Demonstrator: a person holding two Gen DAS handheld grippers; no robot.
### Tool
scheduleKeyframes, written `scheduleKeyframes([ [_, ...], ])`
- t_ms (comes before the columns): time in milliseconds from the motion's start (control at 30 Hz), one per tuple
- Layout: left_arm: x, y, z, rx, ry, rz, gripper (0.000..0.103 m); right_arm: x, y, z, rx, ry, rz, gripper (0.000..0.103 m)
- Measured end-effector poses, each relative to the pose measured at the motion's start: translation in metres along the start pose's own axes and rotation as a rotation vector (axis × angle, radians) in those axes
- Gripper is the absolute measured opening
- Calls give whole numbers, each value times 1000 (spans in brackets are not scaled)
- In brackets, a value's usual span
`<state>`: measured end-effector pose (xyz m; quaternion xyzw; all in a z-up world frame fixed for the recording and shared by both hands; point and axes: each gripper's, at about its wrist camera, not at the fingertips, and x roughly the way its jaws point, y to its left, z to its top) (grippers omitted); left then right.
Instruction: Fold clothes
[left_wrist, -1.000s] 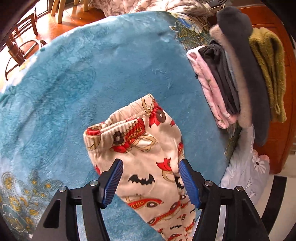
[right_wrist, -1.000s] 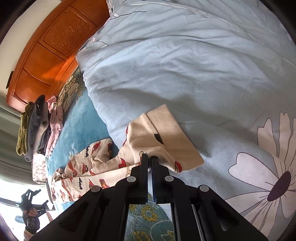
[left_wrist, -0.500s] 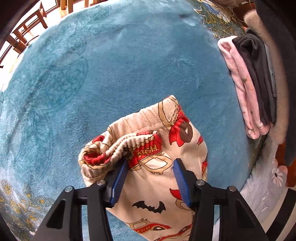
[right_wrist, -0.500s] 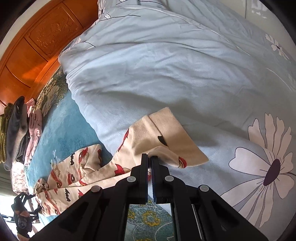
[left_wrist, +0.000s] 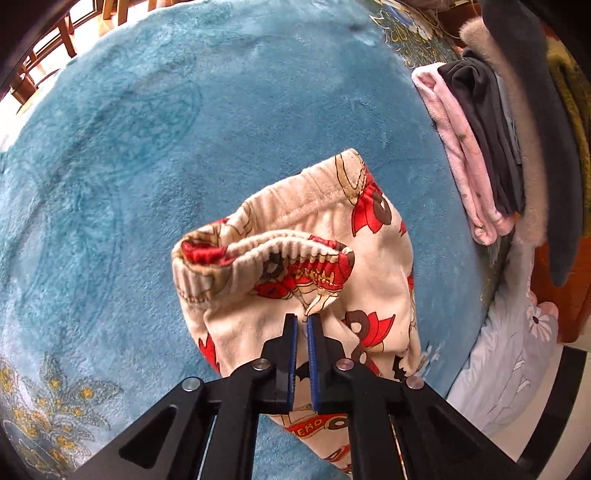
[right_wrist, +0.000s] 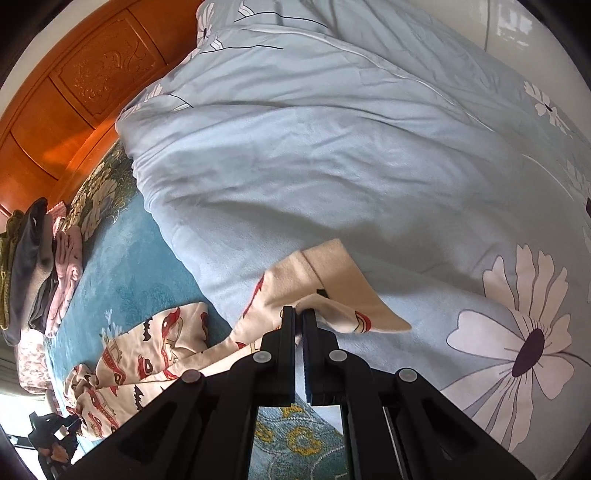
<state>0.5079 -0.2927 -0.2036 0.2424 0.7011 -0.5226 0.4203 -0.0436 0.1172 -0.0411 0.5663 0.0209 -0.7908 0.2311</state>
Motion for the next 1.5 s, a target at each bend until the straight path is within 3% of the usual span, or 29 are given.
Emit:
scheduleKeyframes([
  [167, -29, 4, -17, 10, -19, -53, 1, 2, 3, 22, -32, 0, 57, 3],
  [267, -64, 5, -28, 48, -89, -69, 1, -6, 2, 39, -37, -14, 120, 3],
  [400, -108, 12, -38, 97, -164, -61, 1, -36, -5, 67, -48, -102, 215, 3],
  [500, -106, 12, -49, 129, -145, -38, 1, -54, -17, 73, -69, -132, 254, 3],
  [600, -98, 0, -66, 168, -120, -10, 1, -43, -28, 63, -105, -76, 245, 3],
  [833, -110, -11, -98, 199, -112, -10, 2, 14, -47, 24, -21, 107, 302, 3],
  [900, -110, -9, -97, 190, -119, -5, 7, 19, -50, 13, -27, 124, 297, 3],
  [967, -106, -7, -92, 152, -115, 9, 19, 23, -58, 4, -17, 149, 282, 13],
  [1033, -100, -6, -83, 105, -115, -31, 32, 25, -71, -4, 21, 170, 262, 28],
  [1133, -85, -9, -66, 24, -110, -101, 48, 22, -94, -11, 104, 176, 243, 31],
  [1267, -57, -16, -41, -20, -91, -98, 49, 16, -107, -19, 149, 176, 231, 35],
  [1367, -39, -18, -25, -38, -82, -77, 49, 10, -114, -23, 170, 171, 223, 47],
  [1500, -16, -22, -4, -62, -69, -50, 49, 15, -122, -21, 226, 181, 219, 47],
])
